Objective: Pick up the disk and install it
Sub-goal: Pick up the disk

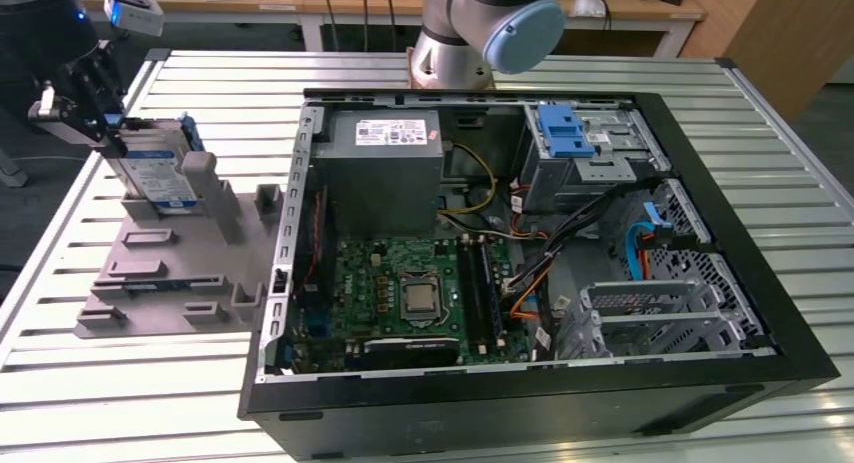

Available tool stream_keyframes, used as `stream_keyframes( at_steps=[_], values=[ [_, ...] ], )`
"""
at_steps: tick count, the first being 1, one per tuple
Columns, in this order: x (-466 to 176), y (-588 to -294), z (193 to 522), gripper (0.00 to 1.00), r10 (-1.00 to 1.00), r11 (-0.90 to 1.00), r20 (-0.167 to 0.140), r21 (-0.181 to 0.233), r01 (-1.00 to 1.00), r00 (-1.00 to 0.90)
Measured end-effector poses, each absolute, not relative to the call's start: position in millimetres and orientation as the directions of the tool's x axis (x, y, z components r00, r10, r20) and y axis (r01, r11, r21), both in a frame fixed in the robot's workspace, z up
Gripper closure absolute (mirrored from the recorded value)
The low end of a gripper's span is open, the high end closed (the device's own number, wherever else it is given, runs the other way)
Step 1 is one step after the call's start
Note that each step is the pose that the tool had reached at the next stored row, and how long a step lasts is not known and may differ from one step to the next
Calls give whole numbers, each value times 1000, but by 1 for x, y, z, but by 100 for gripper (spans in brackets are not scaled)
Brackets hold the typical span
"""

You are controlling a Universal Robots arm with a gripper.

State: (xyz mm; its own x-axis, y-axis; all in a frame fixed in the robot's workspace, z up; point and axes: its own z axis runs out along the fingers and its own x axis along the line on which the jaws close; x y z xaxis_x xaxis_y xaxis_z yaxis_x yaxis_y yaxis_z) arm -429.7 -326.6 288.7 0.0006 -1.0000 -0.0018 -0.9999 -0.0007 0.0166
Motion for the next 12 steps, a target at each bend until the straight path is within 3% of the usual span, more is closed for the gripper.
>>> stream_keyframes(
  at_steps=[12],
  values=[
    [-430, -327, 291, 63, -1000, -1, -2, 16, -1000, 1]
  ],
)
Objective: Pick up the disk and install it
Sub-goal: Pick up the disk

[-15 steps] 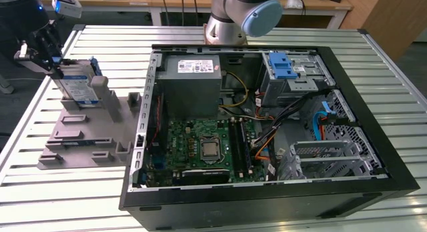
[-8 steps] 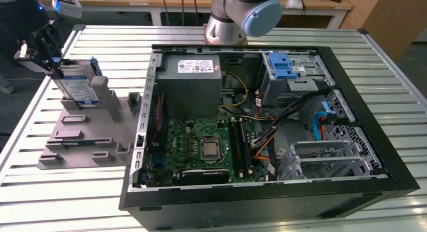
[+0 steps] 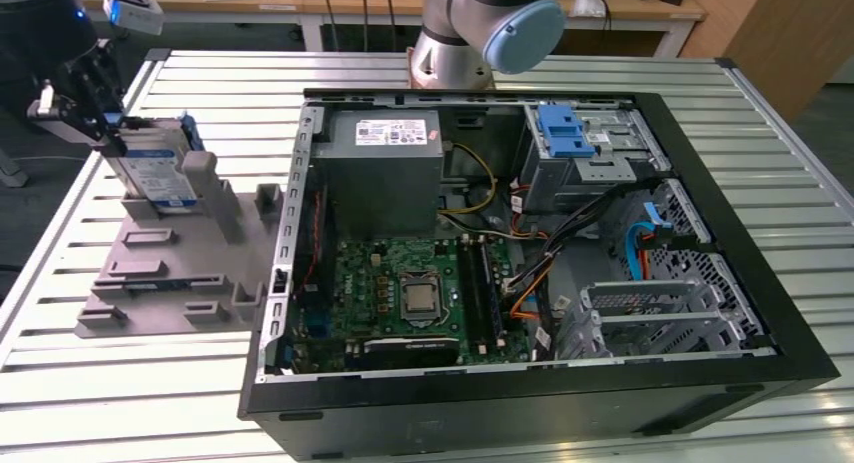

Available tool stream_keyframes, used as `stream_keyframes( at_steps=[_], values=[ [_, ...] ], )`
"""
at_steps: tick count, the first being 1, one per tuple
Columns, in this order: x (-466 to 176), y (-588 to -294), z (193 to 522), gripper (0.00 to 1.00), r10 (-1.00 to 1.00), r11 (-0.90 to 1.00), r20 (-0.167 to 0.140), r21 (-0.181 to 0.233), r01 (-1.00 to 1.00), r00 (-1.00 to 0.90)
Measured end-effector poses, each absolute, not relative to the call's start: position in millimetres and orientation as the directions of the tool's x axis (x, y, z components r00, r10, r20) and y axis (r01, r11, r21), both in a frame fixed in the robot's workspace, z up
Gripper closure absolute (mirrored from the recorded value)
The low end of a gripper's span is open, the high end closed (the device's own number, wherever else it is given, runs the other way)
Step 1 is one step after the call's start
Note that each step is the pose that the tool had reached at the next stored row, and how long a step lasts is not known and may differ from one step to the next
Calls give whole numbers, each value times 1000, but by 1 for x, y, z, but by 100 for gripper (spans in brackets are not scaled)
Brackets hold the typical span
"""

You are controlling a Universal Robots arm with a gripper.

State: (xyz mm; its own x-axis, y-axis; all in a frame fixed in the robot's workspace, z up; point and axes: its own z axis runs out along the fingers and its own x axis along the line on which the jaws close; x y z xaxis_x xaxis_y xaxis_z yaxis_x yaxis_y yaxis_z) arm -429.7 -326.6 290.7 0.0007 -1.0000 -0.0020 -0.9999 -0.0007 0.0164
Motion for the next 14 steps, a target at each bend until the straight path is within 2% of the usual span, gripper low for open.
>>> stream_keyframes(
  at_steps=[14],
  values=[
    [-430, -327, 293, 63, -1000, -1, -2, 17, -1000, 1]
  ],
)
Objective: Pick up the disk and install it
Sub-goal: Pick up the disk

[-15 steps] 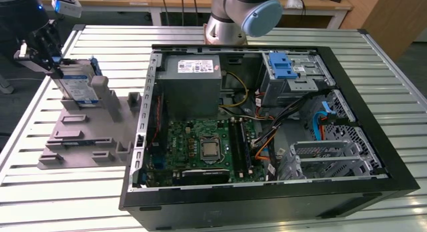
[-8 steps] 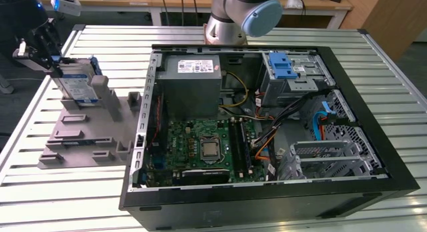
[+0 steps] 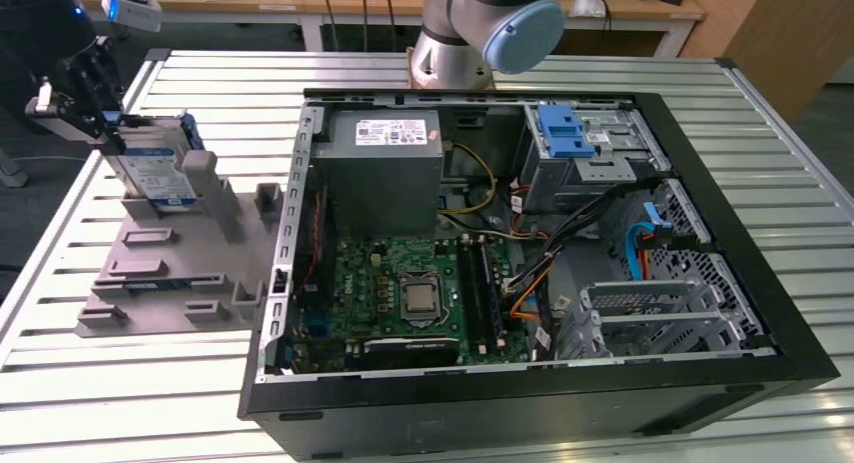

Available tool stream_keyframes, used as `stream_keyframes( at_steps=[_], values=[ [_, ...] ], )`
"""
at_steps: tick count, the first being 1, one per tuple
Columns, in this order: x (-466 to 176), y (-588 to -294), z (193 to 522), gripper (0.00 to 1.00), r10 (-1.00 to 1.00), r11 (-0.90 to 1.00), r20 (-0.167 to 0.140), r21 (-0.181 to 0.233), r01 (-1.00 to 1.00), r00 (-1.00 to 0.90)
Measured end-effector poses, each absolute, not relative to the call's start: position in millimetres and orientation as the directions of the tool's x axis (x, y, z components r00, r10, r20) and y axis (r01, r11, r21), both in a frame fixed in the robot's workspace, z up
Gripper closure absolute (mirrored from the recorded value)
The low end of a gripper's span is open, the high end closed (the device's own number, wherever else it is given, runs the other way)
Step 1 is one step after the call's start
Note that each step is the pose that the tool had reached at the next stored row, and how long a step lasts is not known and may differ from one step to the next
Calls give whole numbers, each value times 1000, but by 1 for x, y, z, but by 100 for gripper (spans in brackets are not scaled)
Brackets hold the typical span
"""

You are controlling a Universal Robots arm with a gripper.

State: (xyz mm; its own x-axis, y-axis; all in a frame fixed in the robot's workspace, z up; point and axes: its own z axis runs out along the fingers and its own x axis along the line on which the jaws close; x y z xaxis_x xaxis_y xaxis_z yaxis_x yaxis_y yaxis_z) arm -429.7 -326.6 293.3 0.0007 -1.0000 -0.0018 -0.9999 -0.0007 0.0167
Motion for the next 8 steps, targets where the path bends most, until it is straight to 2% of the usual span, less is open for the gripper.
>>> stream_keyframes(
  at_steps=[3, 4, 8],
  values=[
    [-430, -327, 293, 62, -1000, -1, -2, 17, -1000, 1],
    [-430, -327, 292, 56, -1000, -1, -2, 16, -1000, 1],
    [-430, -327, 291, 56, -1000, -1, -2, 17, -1000, 1]
  ],
)
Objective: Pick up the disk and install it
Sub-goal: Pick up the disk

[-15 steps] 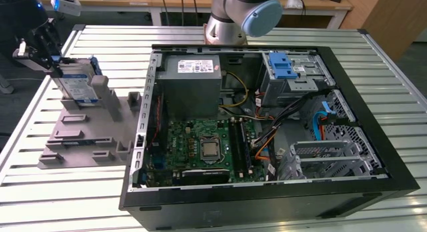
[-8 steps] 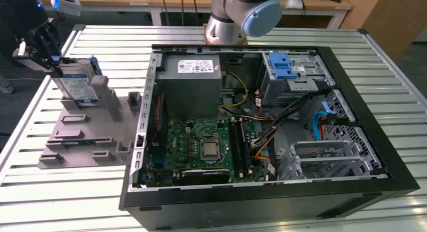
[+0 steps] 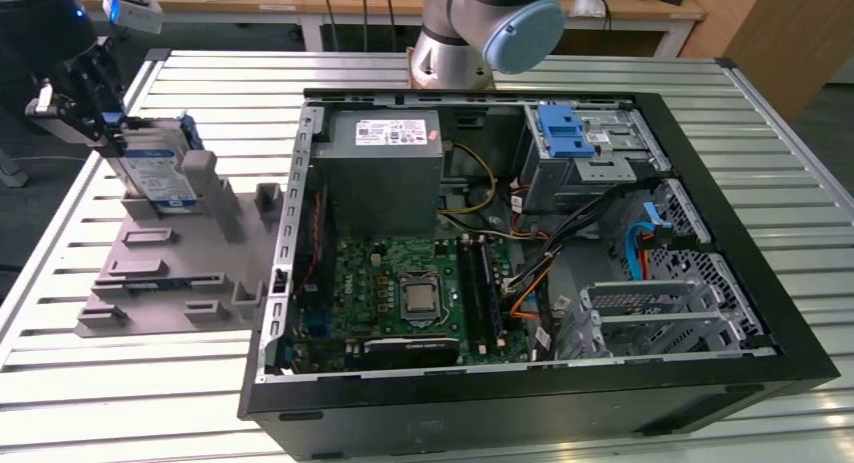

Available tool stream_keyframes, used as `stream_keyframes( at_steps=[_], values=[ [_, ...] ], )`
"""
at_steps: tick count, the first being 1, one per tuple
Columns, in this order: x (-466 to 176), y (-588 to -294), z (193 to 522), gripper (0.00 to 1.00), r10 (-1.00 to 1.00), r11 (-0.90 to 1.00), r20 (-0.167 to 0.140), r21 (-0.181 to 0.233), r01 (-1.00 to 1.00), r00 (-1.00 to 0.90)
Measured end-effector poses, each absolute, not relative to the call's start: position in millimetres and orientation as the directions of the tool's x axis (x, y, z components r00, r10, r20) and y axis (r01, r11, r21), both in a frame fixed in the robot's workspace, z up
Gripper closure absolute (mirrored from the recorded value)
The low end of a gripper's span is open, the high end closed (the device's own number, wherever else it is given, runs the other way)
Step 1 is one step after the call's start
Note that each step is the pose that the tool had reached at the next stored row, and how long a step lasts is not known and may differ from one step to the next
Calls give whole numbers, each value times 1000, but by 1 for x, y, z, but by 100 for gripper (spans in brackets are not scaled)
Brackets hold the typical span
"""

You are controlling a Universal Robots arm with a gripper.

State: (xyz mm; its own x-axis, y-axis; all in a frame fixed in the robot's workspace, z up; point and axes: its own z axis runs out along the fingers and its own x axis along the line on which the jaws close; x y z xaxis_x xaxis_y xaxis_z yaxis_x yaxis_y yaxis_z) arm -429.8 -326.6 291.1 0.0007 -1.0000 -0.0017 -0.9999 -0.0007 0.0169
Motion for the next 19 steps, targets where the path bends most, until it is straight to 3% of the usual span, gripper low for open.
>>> stream_keyframes(
  at_steps=[6, 7, 19],
  values=[
    [-430, -327, 290, 57, -1000, -1, -2, 17, -1000, 1],
    [-430, -327, 290, 64, -1000, -1, -2, 17, -1000, 1],
    [-430, -327, 291, 64, -1000, -1, -2, 16, -1000, 1]
  ],
)
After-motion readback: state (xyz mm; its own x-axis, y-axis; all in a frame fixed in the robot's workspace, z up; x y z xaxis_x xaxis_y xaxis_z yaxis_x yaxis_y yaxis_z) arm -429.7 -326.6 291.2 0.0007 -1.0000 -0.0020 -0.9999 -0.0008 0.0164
